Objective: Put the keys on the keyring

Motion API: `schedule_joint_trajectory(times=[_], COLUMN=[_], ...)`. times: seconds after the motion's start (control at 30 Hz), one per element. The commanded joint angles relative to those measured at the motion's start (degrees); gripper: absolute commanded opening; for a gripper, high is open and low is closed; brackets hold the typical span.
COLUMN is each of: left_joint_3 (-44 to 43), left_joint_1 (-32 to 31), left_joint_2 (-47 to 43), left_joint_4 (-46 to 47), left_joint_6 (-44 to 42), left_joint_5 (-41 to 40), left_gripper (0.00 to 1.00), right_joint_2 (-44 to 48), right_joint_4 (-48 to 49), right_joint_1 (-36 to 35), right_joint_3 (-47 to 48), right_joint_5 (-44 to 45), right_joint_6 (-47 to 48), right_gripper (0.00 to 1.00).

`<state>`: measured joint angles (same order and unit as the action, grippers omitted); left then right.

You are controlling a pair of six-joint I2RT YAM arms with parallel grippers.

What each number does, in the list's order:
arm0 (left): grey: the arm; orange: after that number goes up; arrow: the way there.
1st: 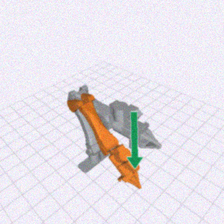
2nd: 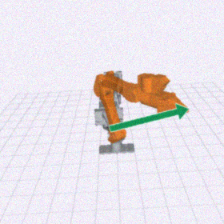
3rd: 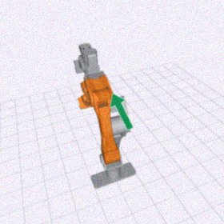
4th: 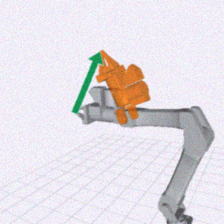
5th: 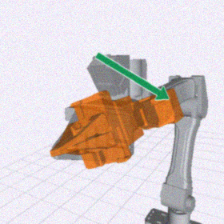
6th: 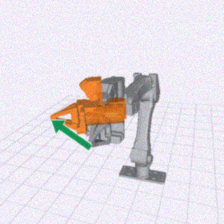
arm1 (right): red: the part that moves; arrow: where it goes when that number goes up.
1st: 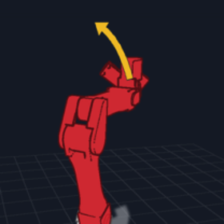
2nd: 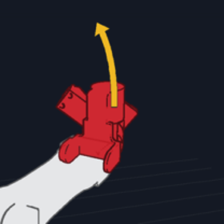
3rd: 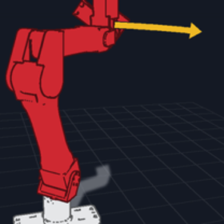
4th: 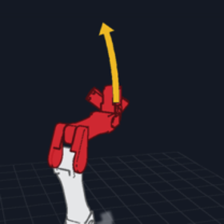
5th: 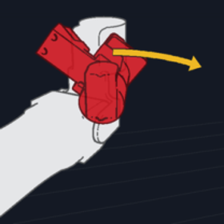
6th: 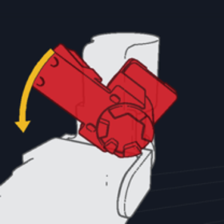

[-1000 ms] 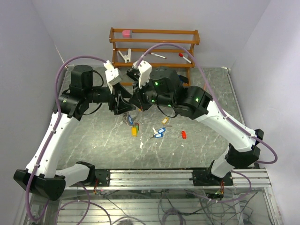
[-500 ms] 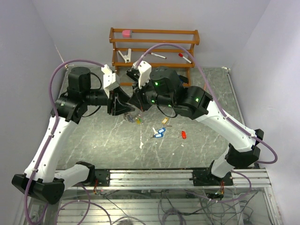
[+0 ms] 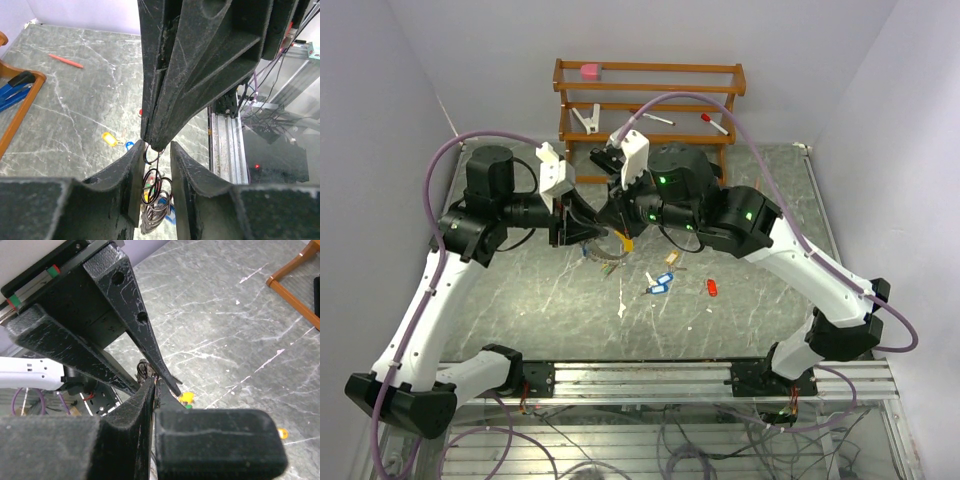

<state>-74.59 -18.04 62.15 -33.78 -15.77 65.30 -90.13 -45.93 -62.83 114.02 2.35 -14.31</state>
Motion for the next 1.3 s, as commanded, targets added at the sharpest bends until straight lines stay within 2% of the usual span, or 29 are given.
schedule_joint_trajectory(times=[0.0, 0.07, 0.13, 0.53, 1.0, 1.1, 1.27], left_joint_3=[0.71, 0.38, 0.00, 0.63, 1.11, 1.67, 1.11], left_joint_1=[0.30, 0.29, 0.35, 0.36, 0.38, 0.75, 1.49], left_joint_2=[-0.46, -0.33, -0.24, -1.76, -1.17, -0.86, 0.36], left_joint_4=[1.57, 1.16, 1.23, -0.38, -2.79, -1.43, -1.88], left_joint_6=[-0.63, -0.85, -0.87, -2.26, -5.00, -3.35, -3.71], left_joint_5=[1.24, 0.77, 0.52, -1.43, -2.73, -3.46, -1.09], left_gripper=[0.33, 0.25, 0.21, 0.25, 0.24, 0.22, 0.12], right_joint_2=[2.38, 2.64, 2.64, 5.69, 9.29, 10.44, 12.96], right_joint_4=[3.29, 3.32, 3.39, 5.82, 9.91, 11.10, 13.94], right_joint_1=[-0.28, -0.36, -0.28, -0.28, -0.29, -0.28, -0.34], right_joint_3=[-0.49, -0.63, -0.87, -4.55, -9.58, -10.99, -15.22], right_joint_5=[0.05, -0.06, -0.18, 0.33, -0.11, -0.54, -1.17], right_joint_6=[-0.11, -0.05, -0.02, -0.27, -0.35, -0.20, 0.30], right_gripper=[0.00, 0.00, 0.00, 0.00, 0.00, 0.00, 0.00])
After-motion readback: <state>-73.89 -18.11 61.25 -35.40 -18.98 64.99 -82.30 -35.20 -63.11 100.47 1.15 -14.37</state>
